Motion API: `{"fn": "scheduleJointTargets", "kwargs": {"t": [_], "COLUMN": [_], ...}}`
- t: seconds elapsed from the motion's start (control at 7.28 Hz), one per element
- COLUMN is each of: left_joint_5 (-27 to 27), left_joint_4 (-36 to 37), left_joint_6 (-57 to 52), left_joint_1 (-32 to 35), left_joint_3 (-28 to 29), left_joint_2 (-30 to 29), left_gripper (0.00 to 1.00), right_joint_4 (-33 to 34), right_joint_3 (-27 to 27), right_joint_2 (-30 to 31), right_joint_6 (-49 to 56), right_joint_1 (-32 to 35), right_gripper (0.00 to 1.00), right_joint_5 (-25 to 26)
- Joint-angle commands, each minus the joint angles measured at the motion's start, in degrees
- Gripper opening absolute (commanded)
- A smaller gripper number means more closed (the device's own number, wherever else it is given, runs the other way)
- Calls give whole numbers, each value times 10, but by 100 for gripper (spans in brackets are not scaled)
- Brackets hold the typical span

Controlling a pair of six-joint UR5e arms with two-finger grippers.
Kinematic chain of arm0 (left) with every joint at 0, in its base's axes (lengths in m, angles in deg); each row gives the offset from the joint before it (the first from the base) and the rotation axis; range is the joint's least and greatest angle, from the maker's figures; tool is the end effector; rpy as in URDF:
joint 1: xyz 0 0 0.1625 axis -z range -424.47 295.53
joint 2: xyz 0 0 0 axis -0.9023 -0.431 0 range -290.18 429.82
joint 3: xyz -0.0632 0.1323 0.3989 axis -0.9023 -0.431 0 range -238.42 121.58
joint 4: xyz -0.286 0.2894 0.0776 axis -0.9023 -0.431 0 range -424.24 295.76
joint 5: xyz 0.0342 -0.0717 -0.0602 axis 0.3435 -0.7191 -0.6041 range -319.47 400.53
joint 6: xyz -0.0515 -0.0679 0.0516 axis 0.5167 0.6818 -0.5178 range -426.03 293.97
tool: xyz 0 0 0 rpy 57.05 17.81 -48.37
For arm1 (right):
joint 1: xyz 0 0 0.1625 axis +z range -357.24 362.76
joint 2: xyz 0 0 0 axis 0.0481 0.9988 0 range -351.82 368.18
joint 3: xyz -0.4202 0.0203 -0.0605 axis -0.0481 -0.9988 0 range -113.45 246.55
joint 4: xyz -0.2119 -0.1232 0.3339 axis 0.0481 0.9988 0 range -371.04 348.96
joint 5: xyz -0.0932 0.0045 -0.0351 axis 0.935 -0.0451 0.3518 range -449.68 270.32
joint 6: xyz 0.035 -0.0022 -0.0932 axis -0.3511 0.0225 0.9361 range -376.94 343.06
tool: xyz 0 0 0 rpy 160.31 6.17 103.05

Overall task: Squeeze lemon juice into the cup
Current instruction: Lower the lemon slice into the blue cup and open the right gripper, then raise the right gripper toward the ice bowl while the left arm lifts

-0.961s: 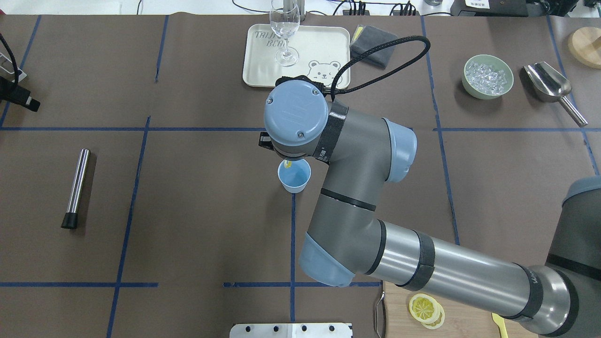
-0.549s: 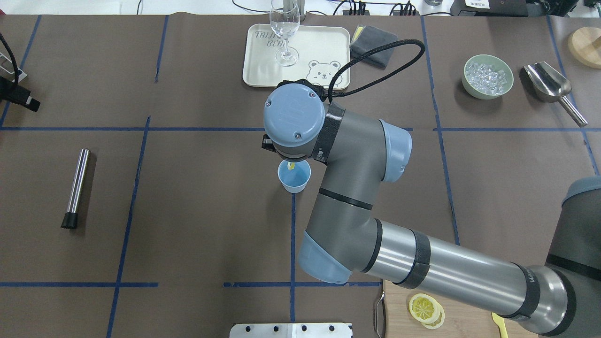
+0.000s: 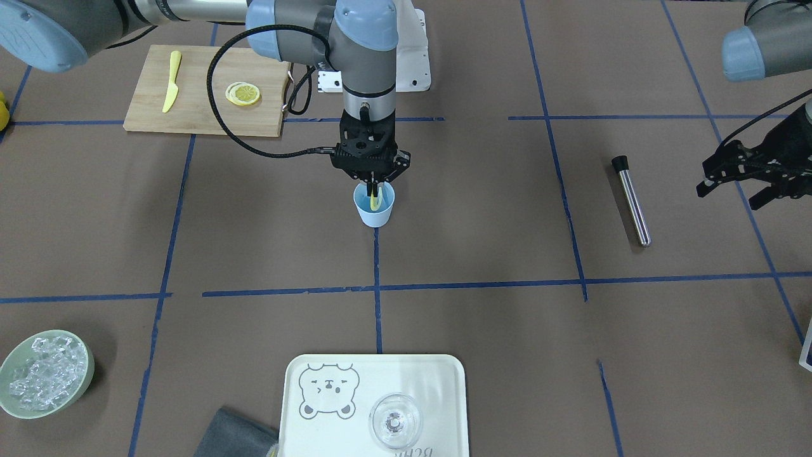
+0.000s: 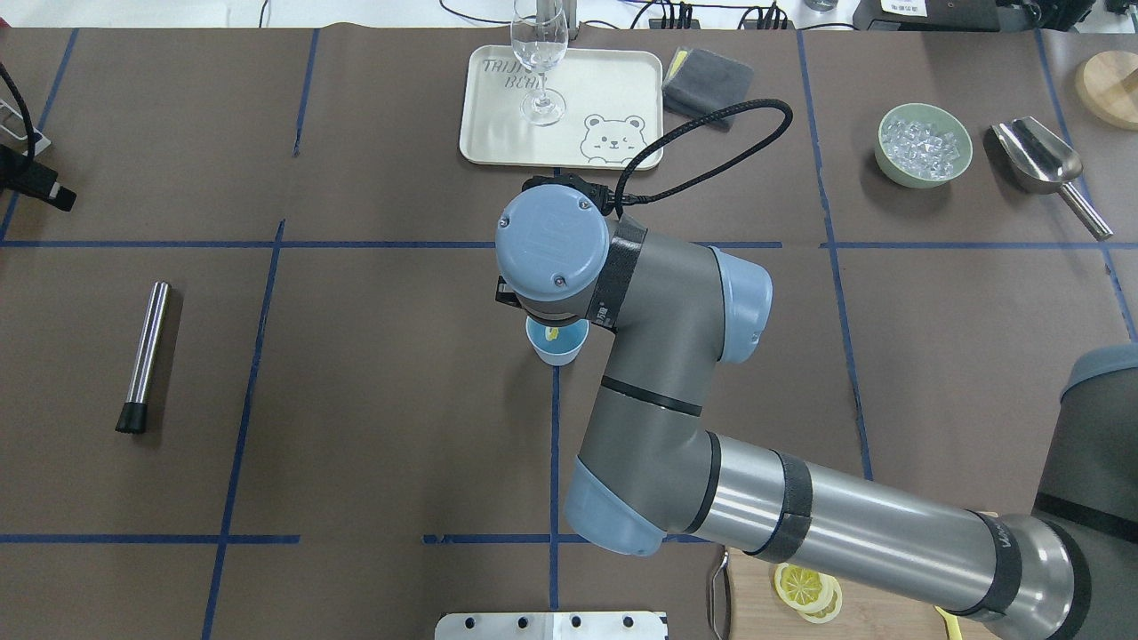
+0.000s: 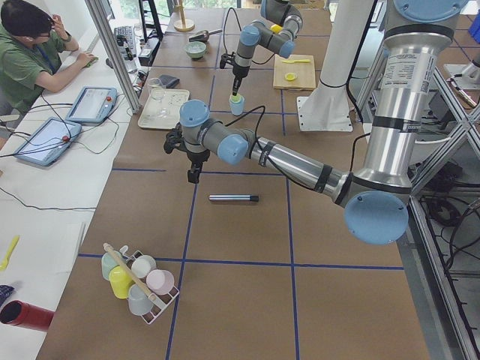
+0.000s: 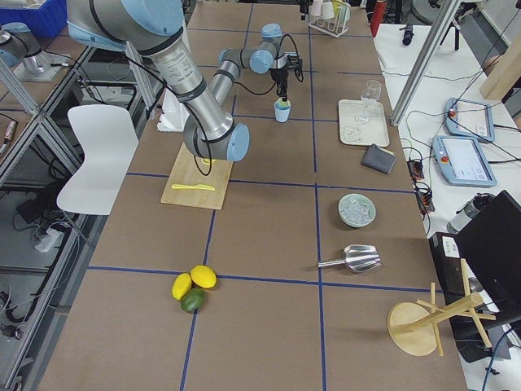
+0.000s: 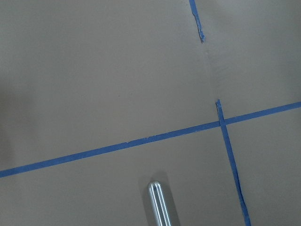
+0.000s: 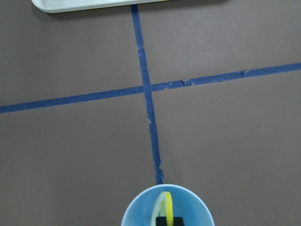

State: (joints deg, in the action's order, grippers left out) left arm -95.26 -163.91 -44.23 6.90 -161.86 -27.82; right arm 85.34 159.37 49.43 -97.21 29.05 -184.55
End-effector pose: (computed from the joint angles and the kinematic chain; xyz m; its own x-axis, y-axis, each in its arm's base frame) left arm 0.1149 -0.5349 0.4514 0.6068 0.2269 -0.7618 -0.0531 0.9678 0.2460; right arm -0.5758 -0.4237 0.1346 0.6882 0.1521 0.7094 -0.2750 0.9595 0.0610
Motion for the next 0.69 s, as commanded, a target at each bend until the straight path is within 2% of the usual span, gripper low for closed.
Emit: {"fn": "scheduleJointTargets", "kwargs": {"t": [0.0, 0.27, 0.41, 0.55], "left_joint_5": [0, 0, 1, 2], "left_joint_4": [0, 1, 1, 3], "left_joint_6": [0, 0, 1, 6], "left_joint_1": [0, -1, -1, -2], "left_joint_3": [0, 4, 6, 10], "left_joint_2": [-1, -8, -10, -18], "left_gripper": [100, 100, 100, 100], "right_joint_4": [0, 6, 14, 54], "right_joint_3": [0, 3, 10, 60], "right_joint_2": [1, -2, -1, 22], "right_joint_6": [3, 25, 29, 68], "right_joint_1": [0, 15, 37, 72], "right_gripper": [100, 100, 100, 100], "right_joint_5": [1, -13, -43, -89]}}
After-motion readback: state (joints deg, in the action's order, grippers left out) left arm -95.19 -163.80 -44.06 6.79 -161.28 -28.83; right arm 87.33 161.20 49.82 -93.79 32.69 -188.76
